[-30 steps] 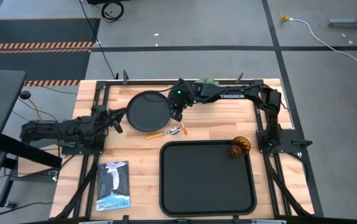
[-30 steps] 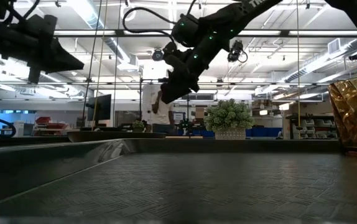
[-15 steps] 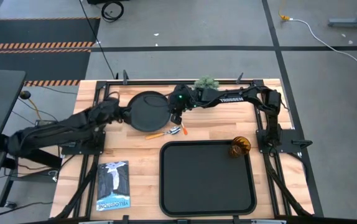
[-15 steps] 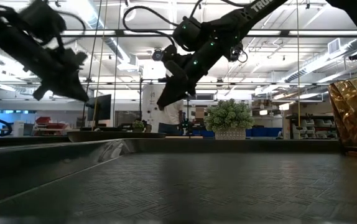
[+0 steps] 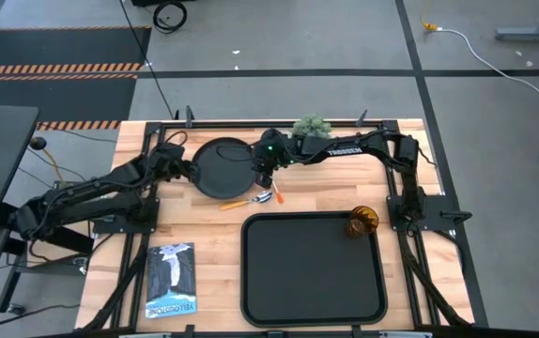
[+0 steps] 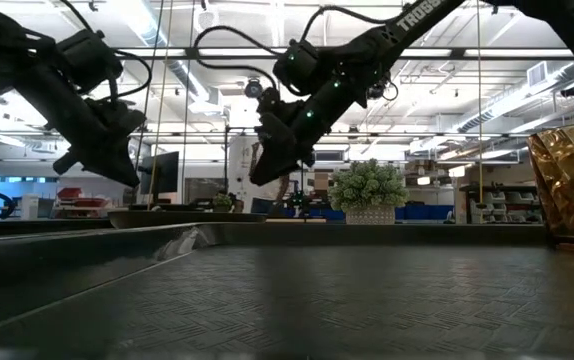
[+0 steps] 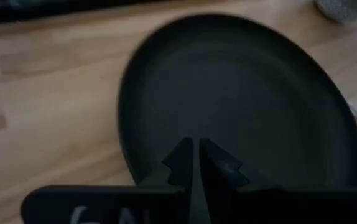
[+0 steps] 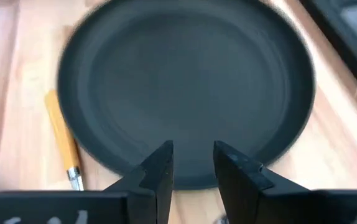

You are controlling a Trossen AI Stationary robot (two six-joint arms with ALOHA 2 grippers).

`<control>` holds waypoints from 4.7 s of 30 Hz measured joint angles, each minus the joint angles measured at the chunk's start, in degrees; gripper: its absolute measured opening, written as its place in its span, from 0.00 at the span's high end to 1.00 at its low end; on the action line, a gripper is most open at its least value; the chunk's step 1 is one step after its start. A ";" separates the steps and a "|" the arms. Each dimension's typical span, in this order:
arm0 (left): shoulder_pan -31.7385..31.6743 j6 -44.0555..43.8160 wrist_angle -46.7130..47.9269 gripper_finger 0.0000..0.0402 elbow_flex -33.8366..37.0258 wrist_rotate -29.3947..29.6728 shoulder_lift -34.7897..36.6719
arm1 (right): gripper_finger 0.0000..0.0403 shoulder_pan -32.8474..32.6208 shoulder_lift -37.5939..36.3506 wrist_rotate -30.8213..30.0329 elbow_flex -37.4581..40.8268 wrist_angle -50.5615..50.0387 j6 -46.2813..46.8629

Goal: Pick and place plate/cup/fork/spoon on tray
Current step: Put the black plate on the bottom right of the black tray

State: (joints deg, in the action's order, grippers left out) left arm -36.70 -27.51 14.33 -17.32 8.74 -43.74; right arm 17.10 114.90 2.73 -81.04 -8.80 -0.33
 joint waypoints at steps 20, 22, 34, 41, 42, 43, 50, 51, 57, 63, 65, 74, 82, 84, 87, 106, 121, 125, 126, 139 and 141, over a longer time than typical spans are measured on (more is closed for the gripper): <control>-9.88 4.77 -2.47 0.91 -2.36 -9.70 -9.26 | 0.70 4.90 3.18 1.53 -6.02 -7.40 13.73; -8.48 4.72 -2.45 0.91 -2.38 -10.07 -9.08 | 0.70 4.86 3.18 1.44 -5.96 -9.42 14.43; 11.49 -2.77 -2.74 0.98 -0.67 4.87 -8.99 | 0.68 2.16 3.18 2.98 -4.67 -10.40 11.49; 23.85 -8.44 -3.72 0.96 -0.22 16.25 -8.97 | 0.69 -1.08 3.18 -4.79 -4.67 -10.73 12.99; 25.08 -9.32 -3.94 0.96 -0.22 17.74 -8.97 | 0.69 -0.91 3.18 -5.84 -4.67 -10.73 13.92; 26.12 -9.76 -4.20 0.96 -0.22 19.01 -8.97 | 0.69 -0.59 3.18 -6.36 -4.67 -10.38 14.83; 29.25 -11.95 -7.71 0.96 -0.20 21.78 -8.97 | 0.69 1.83 4.23 -5.46 -4.62 -7.13 18.31; 29.25 -11.98 -8.30 0.96 -0.20 21.81 -8.97 | 0.69 2.16 4.25 -5.52 -4.55 -6.89 18.40; 29.14 -11.89 -10.57 0.96 -0.19 21.94 -8.97 | 0.69 4.17 4.14 -3.88 -4.91 -3.75 18.38; 29.12 -9.25 -11.80 0.96 -0.17 22.74 -8.97 | 0.69 5.31 4.14 -1.14 -5.04 -3.74 17.97; 29.10 -6.66 -11.54 0.96 -0.17 22.62 -8.86 | 0.69 4.99 4.08 1.07 -5.06 -4.94 16.18; 25.30 2.67 -11.43 0.96 -0.20 29.26 -8.64 | 0.69 2.56 4.08 2.28 -5.04 -10.07 9.35; 15.45 -2.25 -4.56 0.93 -0.20 20.46 -8.64 | 0.69 1.62 4.08 2.29 -5.04 -10.34 3.71; 11.48 -2.15 -2.71 0.90 -0.20 18.52 -8.64 | 0.69 1.75 4.03 1.85 -5.04 -10.18 2.19; 5.68 -0.55 -3.39 0.84 -0.20 12.73 -8.64 | 0.69 2.19 3.53 0.55 -5.04 -10.12 0.90; -8.69 2.93 -7.26 0.68 -1.44 -0.64 -22.28 | 0.69 2.73 -0.86 -0.11 -5.04 -11.23 -2.91; -7.99 3.40 -6.15 0.82 -3.61 -2.53 -24.49 | 0.69 2.75 -0.86 -0.09 -5.04 -11.62 -2.89; -7.41 3.80 -5.84 0.87 -4.20 -2.57 -24.47 | 0.69 2.73 -0.86 -0.09 -5.04 -11.64 -2.87; -7.35 3.90 -5.84 0.88 -4.22 -2.58 -24.47 | 0.69 2.67 -0.86 -0.10 -5.04 -11.62 -2.87; -7.34 5.65 -5.60 0.96 -4.39 -2.63 -24.40 | 0.69 2.40 -0.86 -0.07 -5.04 -11.56 -2.87; -7.34 5.71 -6.03 0.96 -4.37 -2.59 -24.40 | 0.69 2.40 -0.86 -0.07 -5.04 -11.56 -2.87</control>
State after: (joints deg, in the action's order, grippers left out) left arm -44.03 -21.80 8.30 -21.69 6.16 -68.14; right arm 19.51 114.04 2.66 -86.08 -20.36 -3.20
